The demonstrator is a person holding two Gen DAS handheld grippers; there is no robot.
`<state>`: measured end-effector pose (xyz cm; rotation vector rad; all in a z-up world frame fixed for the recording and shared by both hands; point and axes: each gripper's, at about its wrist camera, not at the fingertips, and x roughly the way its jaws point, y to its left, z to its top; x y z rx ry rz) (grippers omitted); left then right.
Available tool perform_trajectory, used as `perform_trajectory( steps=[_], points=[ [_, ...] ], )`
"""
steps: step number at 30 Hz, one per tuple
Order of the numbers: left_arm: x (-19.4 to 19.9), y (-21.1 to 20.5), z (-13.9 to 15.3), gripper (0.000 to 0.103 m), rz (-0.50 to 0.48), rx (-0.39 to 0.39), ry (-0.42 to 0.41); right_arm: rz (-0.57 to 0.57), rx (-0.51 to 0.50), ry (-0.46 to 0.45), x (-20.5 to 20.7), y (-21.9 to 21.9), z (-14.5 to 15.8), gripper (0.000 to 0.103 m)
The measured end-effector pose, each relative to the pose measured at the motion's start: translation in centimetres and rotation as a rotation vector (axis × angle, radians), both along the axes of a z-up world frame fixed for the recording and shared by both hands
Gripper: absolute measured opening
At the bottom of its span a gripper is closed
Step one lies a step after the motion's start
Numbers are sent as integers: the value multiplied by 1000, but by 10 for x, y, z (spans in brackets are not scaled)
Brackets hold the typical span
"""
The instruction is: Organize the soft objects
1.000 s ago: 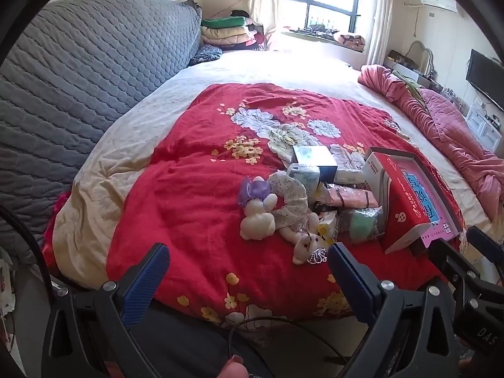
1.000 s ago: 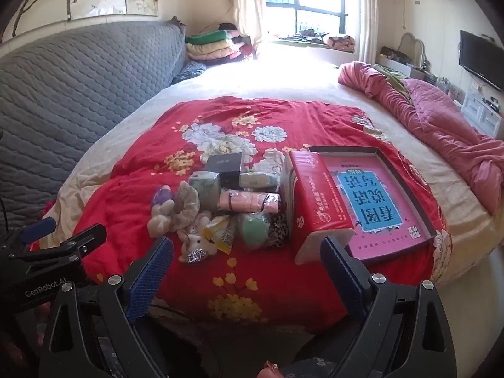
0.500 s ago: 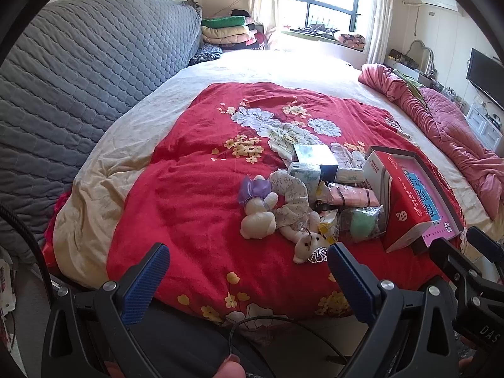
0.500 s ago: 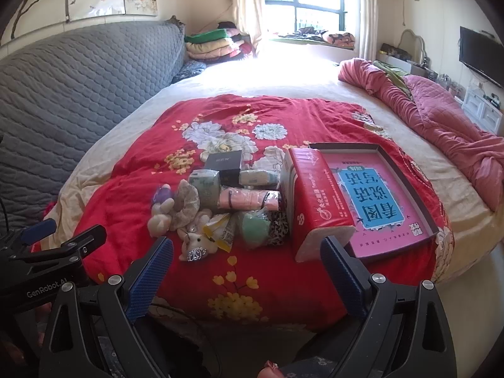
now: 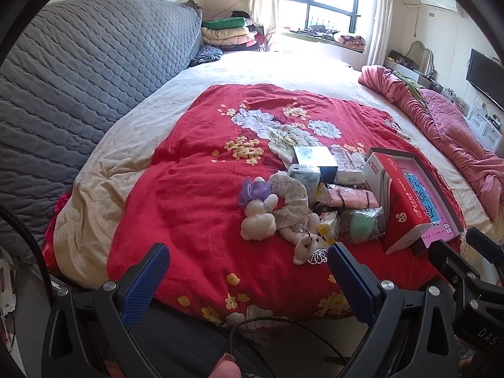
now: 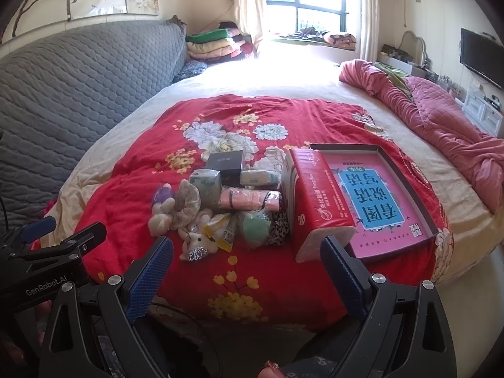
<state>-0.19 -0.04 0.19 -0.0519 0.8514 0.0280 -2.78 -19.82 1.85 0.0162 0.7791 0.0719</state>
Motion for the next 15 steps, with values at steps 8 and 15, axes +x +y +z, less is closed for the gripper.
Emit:
perform_trajectory(
  steps=[8, 15],
  points=[
    [0, -1, 0, 101, 2, -1, -2, -3, 6, 2, 0, -2, -1, 95],
    [0, -1, 1, 101, -2, -1, -1, -2, 7, 4, 0, -2, -1, 95]
  ],
)
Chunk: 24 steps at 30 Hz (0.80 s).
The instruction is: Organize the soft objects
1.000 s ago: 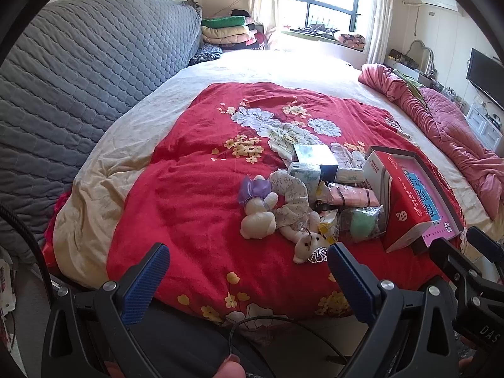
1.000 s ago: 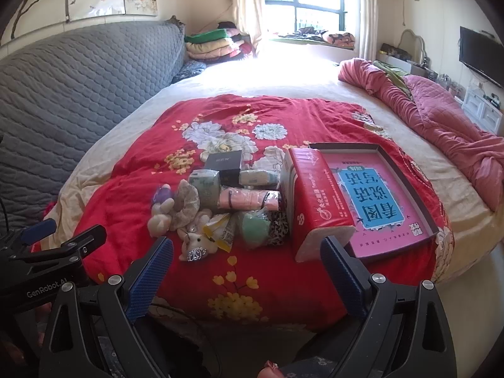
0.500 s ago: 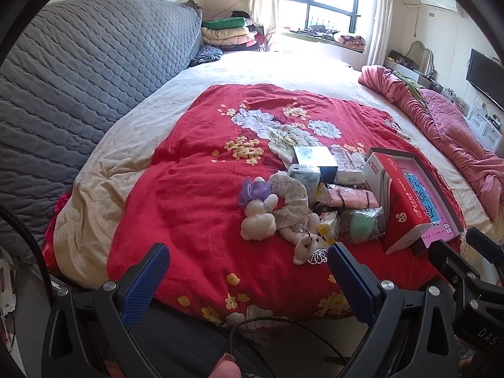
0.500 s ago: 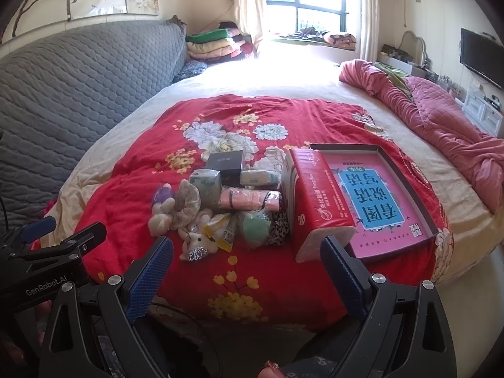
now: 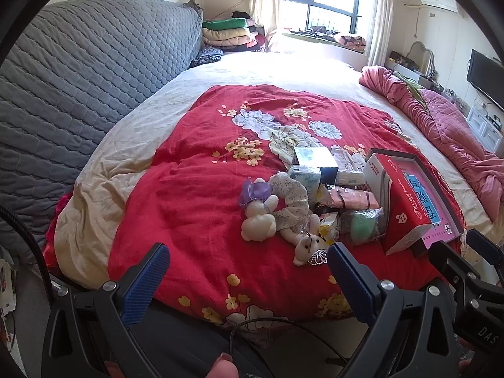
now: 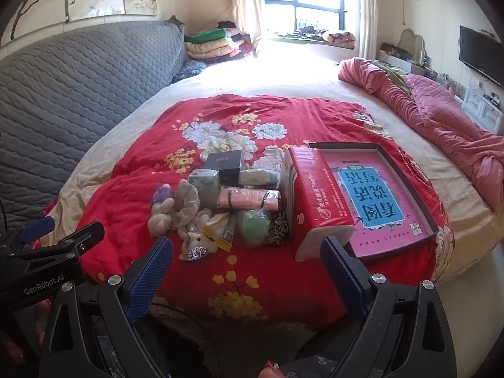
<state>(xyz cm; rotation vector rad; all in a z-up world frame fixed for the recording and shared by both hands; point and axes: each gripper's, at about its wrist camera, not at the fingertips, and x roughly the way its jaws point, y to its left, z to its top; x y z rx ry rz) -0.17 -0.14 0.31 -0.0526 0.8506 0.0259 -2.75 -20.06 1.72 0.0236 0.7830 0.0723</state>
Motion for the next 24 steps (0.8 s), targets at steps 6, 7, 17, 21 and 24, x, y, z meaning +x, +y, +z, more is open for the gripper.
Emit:
perform_trajectory(
  steps=[6, 7, 17, 21, 24],
  points=[
    [1, 1, 0, 101, 0, -7, -2, -4, 1, 1, 0, 0, 0, 95],
    [1, 1, 0, 101, -1, -9, -2, -5, 2, 0, 1, -1, 1, 95],
    [4, 3, -2, 101, -8, -29, -5, -5, 22, 8, 4, -7, -4, 95],
    [9, 7, -8, 101, -2, -34, 3, -11, 33, 21, 10, -11, -10, 95],
    [15, 10, -14, 101, -2, -38, 19, -15, 48, 33, 15, -14, -17, 95]
  ],
)
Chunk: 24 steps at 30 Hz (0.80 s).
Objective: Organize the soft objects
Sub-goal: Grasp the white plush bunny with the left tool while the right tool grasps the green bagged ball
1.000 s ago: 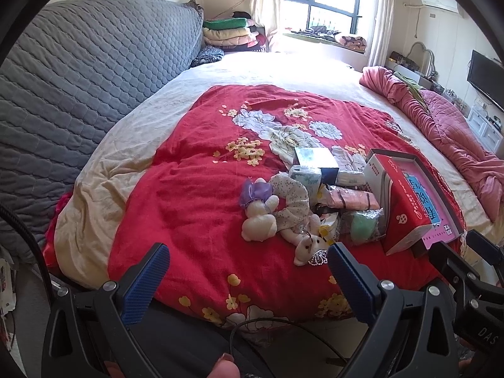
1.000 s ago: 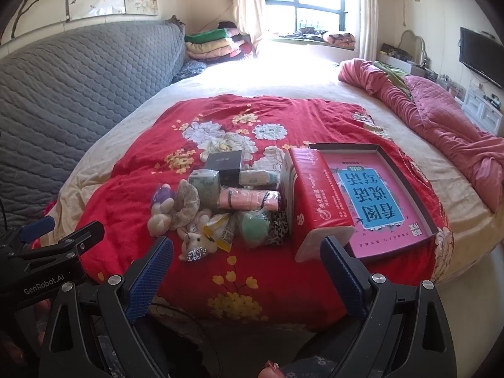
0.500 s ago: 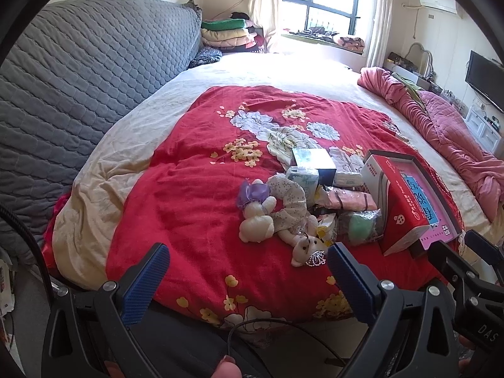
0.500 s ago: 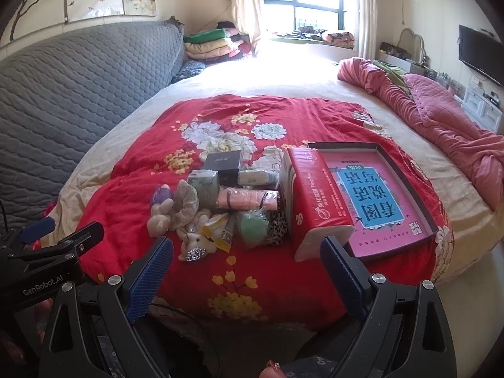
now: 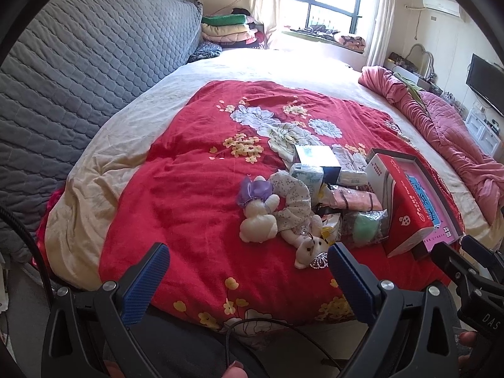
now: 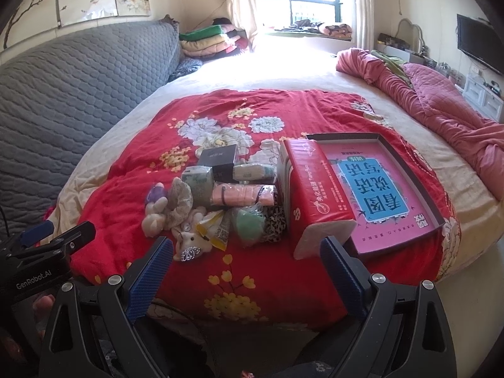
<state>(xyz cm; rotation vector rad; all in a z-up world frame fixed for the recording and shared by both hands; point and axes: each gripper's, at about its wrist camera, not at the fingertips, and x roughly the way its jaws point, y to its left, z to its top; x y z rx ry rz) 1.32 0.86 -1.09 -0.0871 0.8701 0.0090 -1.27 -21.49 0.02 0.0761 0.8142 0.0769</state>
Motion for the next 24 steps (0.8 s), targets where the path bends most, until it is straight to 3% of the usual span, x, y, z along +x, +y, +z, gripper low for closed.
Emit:
perform_trajectory(
  steps=[15, 24],
  points=[
    [51, 14, -50, 101, -4, -77, 172, 50, -10, 71, 43, 16, -39, 95],
    [99, 12, -72, 100, -14, -130, 207, 34, -52, 128, 73, 18, -73, 95]
  ],
)
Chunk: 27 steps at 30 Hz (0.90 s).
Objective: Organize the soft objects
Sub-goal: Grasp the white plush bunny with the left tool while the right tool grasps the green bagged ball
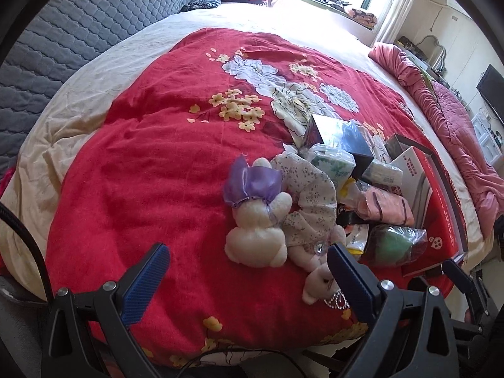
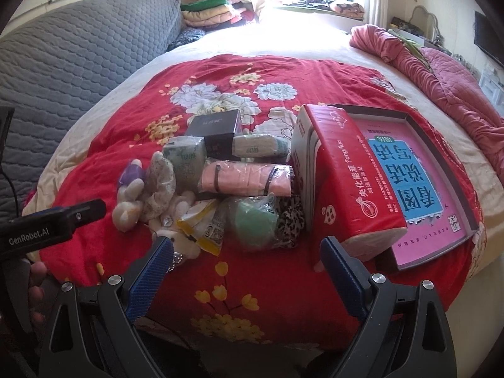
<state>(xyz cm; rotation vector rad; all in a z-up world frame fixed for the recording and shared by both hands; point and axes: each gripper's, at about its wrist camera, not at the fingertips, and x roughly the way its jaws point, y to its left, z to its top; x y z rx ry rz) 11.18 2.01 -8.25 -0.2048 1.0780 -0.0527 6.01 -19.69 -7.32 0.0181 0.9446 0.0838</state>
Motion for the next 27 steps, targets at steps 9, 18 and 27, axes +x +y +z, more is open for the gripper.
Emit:
perform_trajectory(
  steps=[9, 18, 27],
  points=[
    [22, 11, -25, 100, 17, -28, 20, -35, -29, -1, 27, 5, -21, 95],
    [36, 7, -41, 89, 15, -40, 23, -68, -51, 5, 37, 2, -35, 87],
    [41, 10, -48, 74, -3, -105, 12, -49, -114, 2, 42, 11, -46, 75]
  ],
)
